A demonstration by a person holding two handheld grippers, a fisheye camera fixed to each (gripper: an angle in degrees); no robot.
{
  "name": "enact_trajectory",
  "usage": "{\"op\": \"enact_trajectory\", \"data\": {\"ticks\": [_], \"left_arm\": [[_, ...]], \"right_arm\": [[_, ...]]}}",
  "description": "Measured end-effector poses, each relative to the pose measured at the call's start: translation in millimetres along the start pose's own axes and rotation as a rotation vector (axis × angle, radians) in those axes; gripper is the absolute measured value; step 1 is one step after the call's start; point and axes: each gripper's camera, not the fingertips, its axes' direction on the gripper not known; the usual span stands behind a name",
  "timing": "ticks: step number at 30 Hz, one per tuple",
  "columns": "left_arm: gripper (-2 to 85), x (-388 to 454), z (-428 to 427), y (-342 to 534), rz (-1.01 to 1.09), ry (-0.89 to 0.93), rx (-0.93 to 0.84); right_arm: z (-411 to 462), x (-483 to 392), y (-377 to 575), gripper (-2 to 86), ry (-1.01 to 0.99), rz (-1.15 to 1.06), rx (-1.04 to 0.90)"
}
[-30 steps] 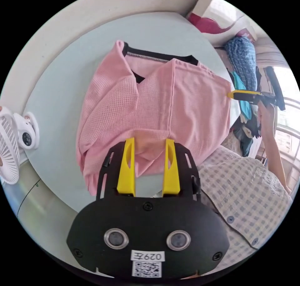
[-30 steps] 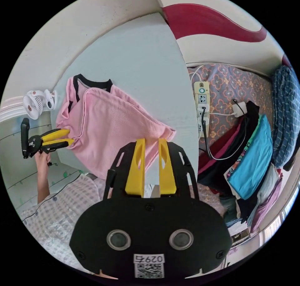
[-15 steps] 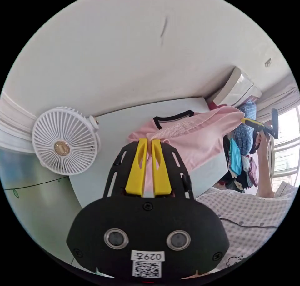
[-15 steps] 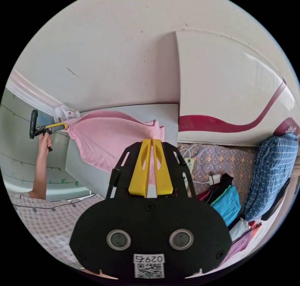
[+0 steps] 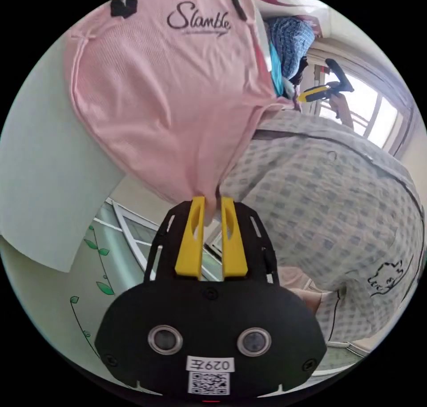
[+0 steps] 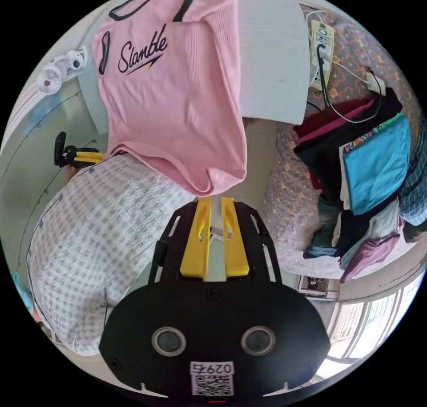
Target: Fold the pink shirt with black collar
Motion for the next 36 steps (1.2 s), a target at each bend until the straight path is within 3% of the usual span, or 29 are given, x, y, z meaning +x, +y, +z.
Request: {"op": "enact_trajectory", "data": {"ticks": [2, 4, 7, 12, 15, 27, 32, 36], "left_arm": [[6.8, 1.5, -48.3, 4.0, 0.065, 0.011, 0.231], [5.9, 1.5, -78.5, -2.4, 0.067, -0.05, 0.354], [1.1, -2.8, -99.6, -35.3, 0.002, -0.258, 0.427], [-0.8, -17.2, -58.1, -115.2, -0.011, -0.305, 0.284], [-0.9, -14.4, -23.9, -140.7, -0.089, -0.572, 0.187], [-1.0, -2.9, -28.0, -141.2, -0.142, -0.694, 0.308], [-1.0, -8.9, -68.7, -182.0, -0.188, -0.803, 0.327], [-1.0, -25.0, -108.5, -207.6, -0.239, -0.788, 0.386]], "right_arm": [[-16.3, -3.8, -13.9, 8.0, 0.031, 0.002, 0.137], [-23.6, -13.0, -33.4, 8.7, 0.047, -0.017, 0.238], [-12.1, -33.5, -85.8, 7.1, 0.037, -0.107, 0.373], [55.5, -56.0, -171.9, 0.7, 0.156, -0.134, 0.377], [80.2, -61.7, -181.9, -0.3, 0.278, -0.084, 0.414], [84.3, -80.0, -200.6, -0.5, 0.51, -0.117, 0.511], [26.8, -74.7, -250.5, -0.5, 0.482, -0.182, 0.554], [-19.3, -75.2, -290.7, -0.5, 0.513, -0.217, 0.614]]}}
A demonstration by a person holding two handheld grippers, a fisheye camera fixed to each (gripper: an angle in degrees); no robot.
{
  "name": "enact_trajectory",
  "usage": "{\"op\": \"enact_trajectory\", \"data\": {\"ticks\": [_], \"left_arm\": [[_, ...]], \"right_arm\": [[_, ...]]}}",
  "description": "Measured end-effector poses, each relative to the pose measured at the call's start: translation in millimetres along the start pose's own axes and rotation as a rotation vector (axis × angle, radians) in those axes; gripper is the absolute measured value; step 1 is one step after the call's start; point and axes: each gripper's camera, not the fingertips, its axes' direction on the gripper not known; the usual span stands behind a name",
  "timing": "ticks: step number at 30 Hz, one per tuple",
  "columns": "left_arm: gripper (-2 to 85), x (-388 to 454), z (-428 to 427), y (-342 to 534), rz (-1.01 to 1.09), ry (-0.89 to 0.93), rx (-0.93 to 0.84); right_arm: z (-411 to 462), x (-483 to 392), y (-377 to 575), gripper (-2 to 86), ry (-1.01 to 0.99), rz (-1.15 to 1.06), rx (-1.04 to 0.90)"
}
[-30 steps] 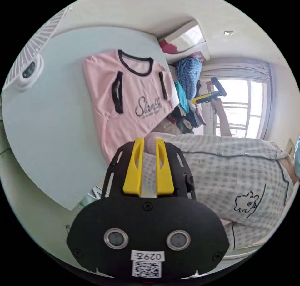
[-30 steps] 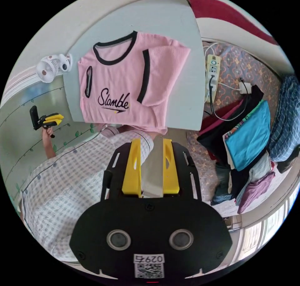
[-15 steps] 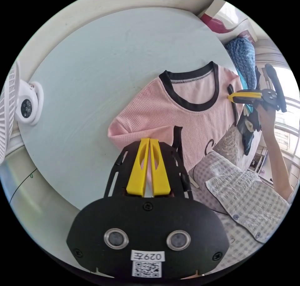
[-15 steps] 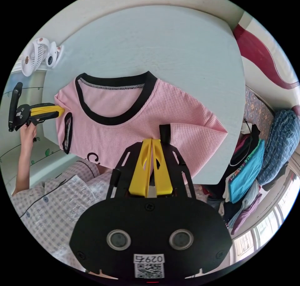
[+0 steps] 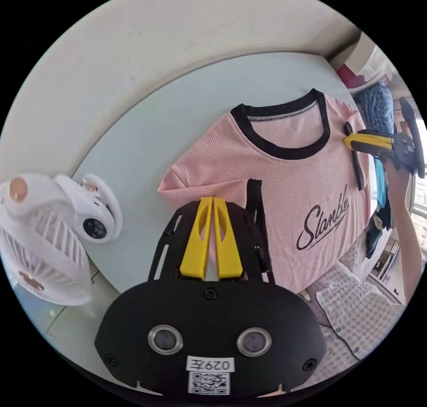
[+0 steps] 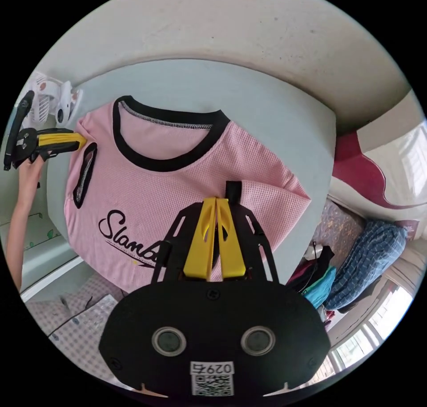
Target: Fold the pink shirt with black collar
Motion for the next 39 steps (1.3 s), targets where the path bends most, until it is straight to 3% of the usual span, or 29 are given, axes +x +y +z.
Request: {"op": "enact_trajectory", "data": {"ticks": [3, 4, 5, 8, 17, 24, 32, 39], "left_arm": [[-1.0, -27.8, -10.3, -20.8, -0.109, 0.003, 0.022], [-1.0, -30.2, -31.9, -12.2, -0.152, -0.057, 0.138], [-1.0, -27.4, -54.8, 2.6, -0.159, -0.051, 0.247], [-1.0, -8.4, -75.7, 49.0, -0.138, 0.063, 0.308], [-1.0, 46.6, 43.3, 167.1, -0.267, 0.244, -0.035], [-1.0, 56.9, 69.3, 183.0, -0.314, 0.079, -0.084], [-1.0, 49.7, 83.8, 187.4, -0.368, 0.146, -0.166], [-1.0, 58.7, 92.7, 196.2, -0.368, 0.136, -0.174]], "right_arm": [[-5.4, 26.8, -45.9, -0.5, -0.041, 0.034, -0.034], [-11.9, 39.0, -55.8, -0.5, -0.113, 0.057, -0.06], [-32.6, 44.3, -49.8, -0.5, -0.179, 0.035, 0.041], [-63.9, 44.2, -5.5, -0.5, -0.292, -0.013, 0.138], [-0.5, 32.7, 150.8, -0.5, -0.369, 0.034, -0.138], [22.5, 20.6, 176.1, -0.5, -0.117, -0.009, -0.263], [21.3, 28.8, 206.7, -0.5, -0.214, -0.035, -0.16], [20.9, 14.1, 219.1, -0.5, -0.171, -0.046, -0.179]]}}
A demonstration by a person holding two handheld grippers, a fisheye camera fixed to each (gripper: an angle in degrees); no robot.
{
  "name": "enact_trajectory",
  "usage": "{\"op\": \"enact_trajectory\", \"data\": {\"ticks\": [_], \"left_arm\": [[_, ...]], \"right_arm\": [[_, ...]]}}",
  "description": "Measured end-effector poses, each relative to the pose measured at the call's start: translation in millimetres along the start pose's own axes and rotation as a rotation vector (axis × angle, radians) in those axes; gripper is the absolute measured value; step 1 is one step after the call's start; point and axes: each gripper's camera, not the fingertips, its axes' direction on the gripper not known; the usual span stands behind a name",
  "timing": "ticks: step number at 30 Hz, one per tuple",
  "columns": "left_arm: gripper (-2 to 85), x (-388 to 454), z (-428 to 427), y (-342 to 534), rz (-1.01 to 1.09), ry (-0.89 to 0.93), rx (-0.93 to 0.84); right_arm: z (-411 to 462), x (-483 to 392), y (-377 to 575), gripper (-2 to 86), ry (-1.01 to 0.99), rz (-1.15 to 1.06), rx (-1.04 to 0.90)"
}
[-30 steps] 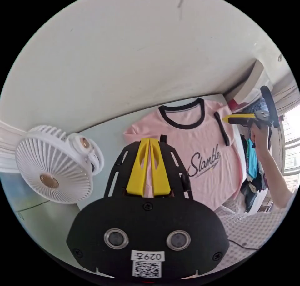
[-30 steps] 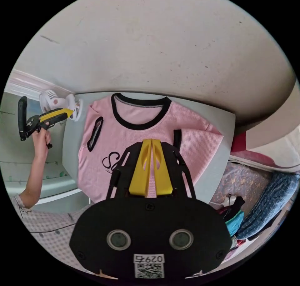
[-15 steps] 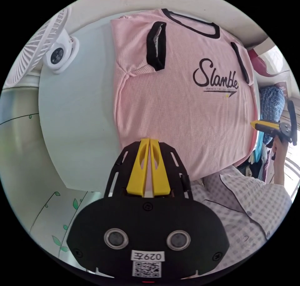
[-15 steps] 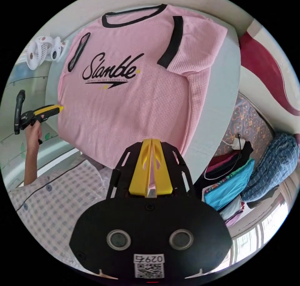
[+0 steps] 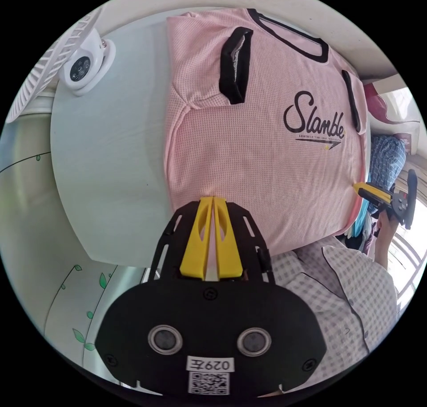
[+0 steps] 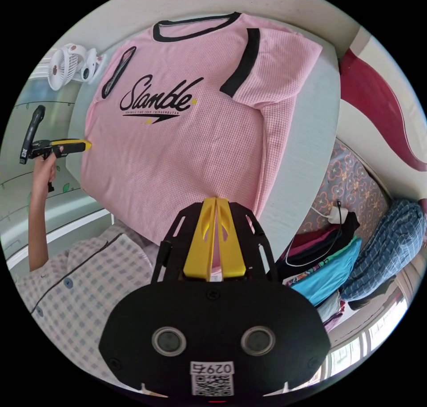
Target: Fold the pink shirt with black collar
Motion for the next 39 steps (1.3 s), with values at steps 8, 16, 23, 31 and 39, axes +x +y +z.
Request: {"op": "enact_trajectory", "data": {"ticks": [8, 16, 23, 31, 39], "left_arm": [[-1.0, 34.7, 16.1, 14.0, 0.04, -0.18, -0.001], [-1.0, 50.3, 29.6, 24.8, 0.045, -0.212, -0.01], [-1.0, 51.7, 38.4, 40.9, 0.035, -0.137, 0.036], [-1.0, 86.1, 51.6, 47.8, 0.121, -0.264, 0.013], [-1.0, 116.0, 63.2, 57.0, 0.256, -0.355, 0.007]], "right_arm": [[2.8, -13.4, 14.4, -0.5, 0.01, -0.008, -0.026], [1.4, -24.6, 33.8, -0.5, 0.012, -0.017, -0.004], [-1.2, -42.3, 42.8, -0.5, 0.068, -0.019, -0.03], [-9.7, -51.7, 54.7, -0.5, 0.096, 0.008, -0.037], [-23.9, -57.8, 63.4, -0.5, 0.151, 0.091, -0.056]]}}
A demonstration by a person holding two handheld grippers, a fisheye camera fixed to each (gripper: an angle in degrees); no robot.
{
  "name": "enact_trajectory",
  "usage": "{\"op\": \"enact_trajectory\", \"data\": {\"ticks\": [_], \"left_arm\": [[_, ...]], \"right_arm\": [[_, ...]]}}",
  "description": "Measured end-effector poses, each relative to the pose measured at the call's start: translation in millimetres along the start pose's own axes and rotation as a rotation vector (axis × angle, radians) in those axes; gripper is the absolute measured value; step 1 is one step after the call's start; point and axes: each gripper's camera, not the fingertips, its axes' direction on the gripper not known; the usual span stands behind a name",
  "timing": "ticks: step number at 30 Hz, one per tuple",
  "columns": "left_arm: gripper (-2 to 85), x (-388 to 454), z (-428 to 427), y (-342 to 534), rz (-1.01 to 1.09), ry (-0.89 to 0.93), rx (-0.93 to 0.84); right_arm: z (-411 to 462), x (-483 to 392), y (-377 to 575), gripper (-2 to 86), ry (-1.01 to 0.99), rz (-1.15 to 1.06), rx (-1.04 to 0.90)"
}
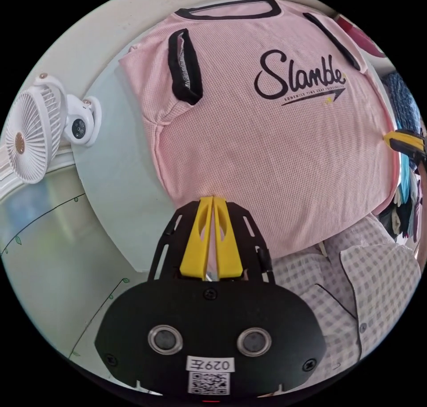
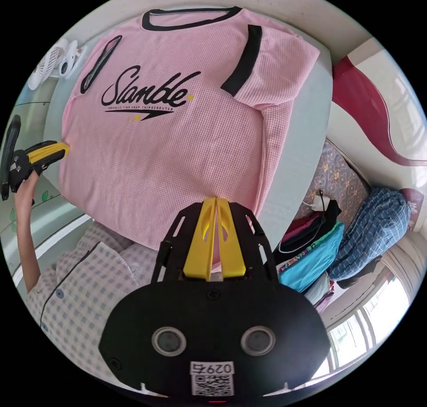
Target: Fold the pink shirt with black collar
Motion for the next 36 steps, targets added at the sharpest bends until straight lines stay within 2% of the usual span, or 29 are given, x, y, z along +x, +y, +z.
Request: {"op": "enact_trajectory", "data": {"ticks": [7, 9, 11, 13, 17, 24, 28, 36], "left_arm": [[-1.0, 17.3, -0.2, 9.7, 0.231, -0.011, 0.061], [-1.0, 17.9, -0.3, 11.5, 0.288, 0.004, 0.077], [-1.0, 18.4, -0.7, 13.2, 0.364, 0.022, 0.097], [-1.0, 18.6, -1.1, 13.8, 0.394, 0.034, 0.107], [-1.0, 21.3, -2.4, 14.3, 0.431, 0.035, 0.123], [-1.0, 21.8, -5.5, 9.1, 0.428, 0.044, 0.116], [-1.0, 14.0, -7.4, 2.3, 0.38, 0.095, 0.099], [-1.0, -0.3, -11.7, -13.1, 0.283, 0.166, 0.033]], "right_arm": [[-18.0, -5.7, 6.8, -0.5, 0.127, 0.093, -0.033], [-27.6, -3.9, 15.0, -0.5, 0.077, 0.14, -0.026], [-52.5, -8.2, 39.4, -0.5, -0.112, 0.188, 0.094], [-62.1, -13.5, 56.7, -0.5, -0.21, 0.23, 0.141], [-55.2, -24.4, 78.5, -0.5, -0.225, 0.284, 0.089], [-55.0, -20.6, 79.1, -0.6, -0.108, 0.262, 0.022], [-58.7, -15.8, 74.7, -0.5, -0.069, 0.158, -0.019], [-72.8, 16.5, 93.1, -0.6, -0.115, 0.002, 0.029]]}}
